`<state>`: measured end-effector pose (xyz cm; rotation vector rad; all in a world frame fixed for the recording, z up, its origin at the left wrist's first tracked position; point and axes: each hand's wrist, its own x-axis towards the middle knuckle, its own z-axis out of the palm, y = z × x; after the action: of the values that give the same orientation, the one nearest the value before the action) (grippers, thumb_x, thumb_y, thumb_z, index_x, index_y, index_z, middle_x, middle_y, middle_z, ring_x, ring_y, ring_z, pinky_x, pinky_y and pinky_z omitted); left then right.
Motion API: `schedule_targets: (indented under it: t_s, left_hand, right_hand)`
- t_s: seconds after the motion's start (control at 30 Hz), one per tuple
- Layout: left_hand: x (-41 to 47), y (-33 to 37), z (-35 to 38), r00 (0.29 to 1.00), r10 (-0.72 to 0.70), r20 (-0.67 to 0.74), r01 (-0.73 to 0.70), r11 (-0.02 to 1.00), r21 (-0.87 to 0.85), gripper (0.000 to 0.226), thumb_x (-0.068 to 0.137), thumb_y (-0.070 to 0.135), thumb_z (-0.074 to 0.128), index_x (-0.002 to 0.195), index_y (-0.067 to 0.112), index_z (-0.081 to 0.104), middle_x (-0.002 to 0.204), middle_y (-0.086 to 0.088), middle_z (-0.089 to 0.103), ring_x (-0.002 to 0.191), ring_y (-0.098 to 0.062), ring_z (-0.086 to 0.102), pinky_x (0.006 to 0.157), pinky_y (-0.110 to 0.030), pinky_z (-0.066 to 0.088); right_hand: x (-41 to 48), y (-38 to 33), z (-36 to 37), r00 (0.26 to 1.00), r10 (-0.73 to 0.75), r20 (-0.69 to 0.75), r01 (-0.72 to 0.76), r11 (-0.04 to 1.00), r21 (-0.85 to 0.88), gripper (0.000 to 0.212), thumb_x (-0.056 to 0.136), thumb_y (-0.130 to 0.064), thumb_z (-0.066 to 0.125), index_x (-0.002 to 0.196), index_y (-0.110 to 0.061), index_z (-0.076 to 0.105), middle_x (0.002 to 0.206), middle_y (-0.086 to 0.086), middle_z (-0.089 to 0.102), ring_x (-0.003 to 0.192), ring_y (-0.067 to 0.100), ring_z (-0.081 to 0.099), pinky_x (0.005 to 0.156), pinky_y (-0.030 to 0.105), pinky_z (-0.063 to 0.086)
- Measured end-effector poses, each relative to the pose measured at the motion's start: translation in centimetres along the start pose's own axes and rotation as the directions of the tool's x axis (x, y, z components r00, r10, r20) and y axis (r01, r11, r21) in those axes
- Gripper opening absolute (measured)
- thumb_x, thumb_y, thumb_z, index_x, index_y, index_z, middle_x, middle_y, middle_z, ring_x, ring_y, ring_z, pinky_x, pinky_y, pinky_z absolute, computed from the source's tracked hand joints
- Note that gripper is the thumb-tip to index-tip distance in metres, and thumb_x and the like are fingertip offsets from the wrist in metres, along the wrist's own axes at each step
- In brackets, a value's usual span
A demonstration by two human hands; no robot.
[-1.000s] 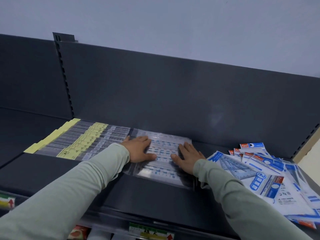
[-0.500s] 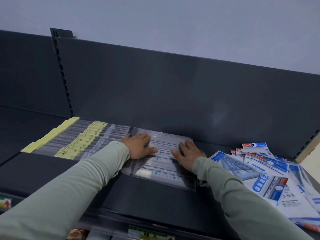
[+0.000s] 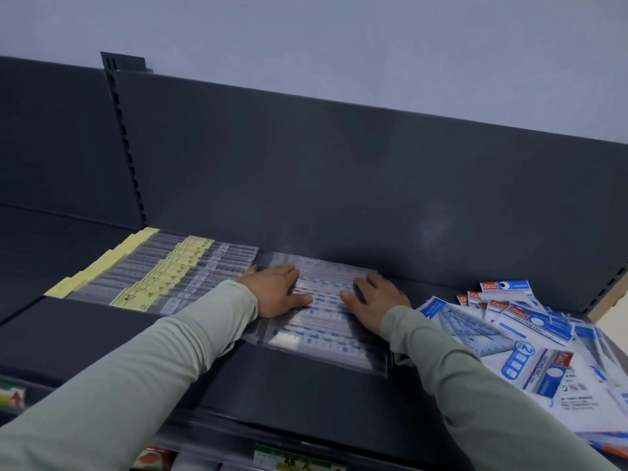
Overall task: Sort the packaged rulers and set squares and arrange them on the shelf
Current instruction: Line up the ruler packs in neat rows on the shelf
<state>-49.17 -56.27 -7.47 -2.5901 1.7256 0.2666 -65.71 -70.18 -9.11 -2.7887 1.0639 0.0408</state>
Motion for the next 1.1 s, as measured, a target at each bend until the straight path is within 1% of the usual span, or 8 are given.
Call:
schedule_targets:
  t_s: [0.07,0.2,0.33,0.53,0.63,0.73,0.97,1.1]
  left_hand:
    - [-0.1,0.1,0.0,1.0,-0.004,-0.021,0.004,1.0,0.007,0.068,0.092,0.066,0.029,0.14,0.018,0.037,0.154,0.003,0.028,0.14,-0.016,0.029,0.114,-0.048,0.017]
    - [-0.4,0.1,0.2,1.0,-0.002,0.027,0.001,1.0,0.013,0.073,0.094,0.065,0.029,0.15,0.018,0.022,0.161,0.004,0.011,0.147,-0.014,0.014,0.118,-0.049,0.011]
    - [-1.3,-0.3,0.1,0.999,0.021,0.039,-0.021,1.0,0.011,0.07,0.098,0.056,0.029,0.154,0.019,0.008,0.162,0.002,0.0,0.149,-0.014,0.004,0.12,-0.048,0.004]
    - [-4.0,0.0,0.4,0.982,0.121,0.146,-0.123,0.992,0.003,0.073,0.098,0.055,0.033,0.154,0.022,0.001,0.161,0.003,-0.009,0.148,-0.013,-0.007,0.12,-0.048,0.0]
    - [-4.7,0.2,0.5,0.988,0.115,0.1,-0.114,0.993,-0.014,0.072,0.098,0.053,0.034,0.154,0.021,0.003,0.161,0.002,-0.008,0.148,-0.013,-0.006,0.12,-0.046,0.0]
    - [-5.6,0.2,1.0,0.99,0.117,0.077,-0.116,0.993,-0.01,0.072,0.098,0.054,0.034,0.154,0.023,0.002,0.161,0.004,-0.01,0.148,-0.011,-0.008,0.119,-0.043,-0.004]
    - [-6.6,0.2,1.6,0.986,0.119,0.117,-0.118,0.993,-0.012,0.07,0.1,0.049,0.033,0.154,0.022,-0.001,0.16,0.003,-0.014,0.148,-0.012,-0.009,0.119,-0.04,-0.002]
    - [-6.7,0.1,1.9,0.985,0.108,0.138,-0.104,0.994,-0.041,0.07,0.1,0.05,0.031,0.154,0.023,-0.005,0.159,0.004,-0.018,0.147,-0.011,-0.013,0.119,-0.039,-0.004]
  right_hand:
    - [0.0,0.0,0.0,1.0,0.008,-0.026,-0.008,1.0,0.013,0.062,0.094,-0.061,0.025,0.143,-0.023,0.034,0.155,0.002,0.022,0.143,0.022,0.018,0.115,0.038,0.02]
    - [-0.2,0.1,0.4,0.999,-0.019,0.046,0.02,1.0,-0.016,0.067,0.095,-0.06,0.023,0.151,-0.023,0.017,0.16,0.001,0.007,0.147,0.018,0.004,0.119,0.038,0.013]
    - [-1.6,0.3,0.5,0.998,-0.056,0.023,0.057,0.998,-0.006,0.059,0.1,-0.049,0.021,0.152,-0.024,0.009,0.161,-0.002,-0.004,0.148,0.014,-0.005,0.119,0.039,0.004]
    - [-4.2,0.4,1.4,0.988,-0.098,0.117,0.104,0.994,-0.04,0.059,0.1,-0.048,0.018,0.152,-0.027,-0.001,0.16,-0.004,-0.012,0.147,0.012,-0.011,0.118,0.04,-0.002]
    - [-5.4,0.2,0.8,0.99,-0.107,0.086,0.108,0.994,-0.005,0.062,0.099,-0.051,0.019,0.152,-0.027,-0.001,0.159,-0.004,-0.014,0.146,0.011,-0.014,0.118,0.038,-0.003]
    - [-7.4,0.3,0.9,0.987,-0.11,0.113,0.114,0.993,-0.035,0.072,0.096,-0.058,0.026,0.152,-0.026,-0.005,0.158,-0.003,-0.019,0.145,0.013,-0.019,0.118,0.039,-0.005]
    - [-7.8,-0.1,1.7,0.994,-0.076,0.08,0.074,0.997,0.03,0.068,0.098,-0.051,0.03,0.153,-0.023,-0.001,0.159,0.006,-0.017,0.148,0.02,-0.009,0.119,0.032,0.0]
    - [-8.0,-0.4,2.1,0.995,-0.057,0.087,0.052,0.997,0.064,0.064,0.1,-0.047,0.026,0.152,-0.022,-0.001,0.158,0.008,-0.018,0.147,0.022,-0.011,0.117,0.03,-0.005]
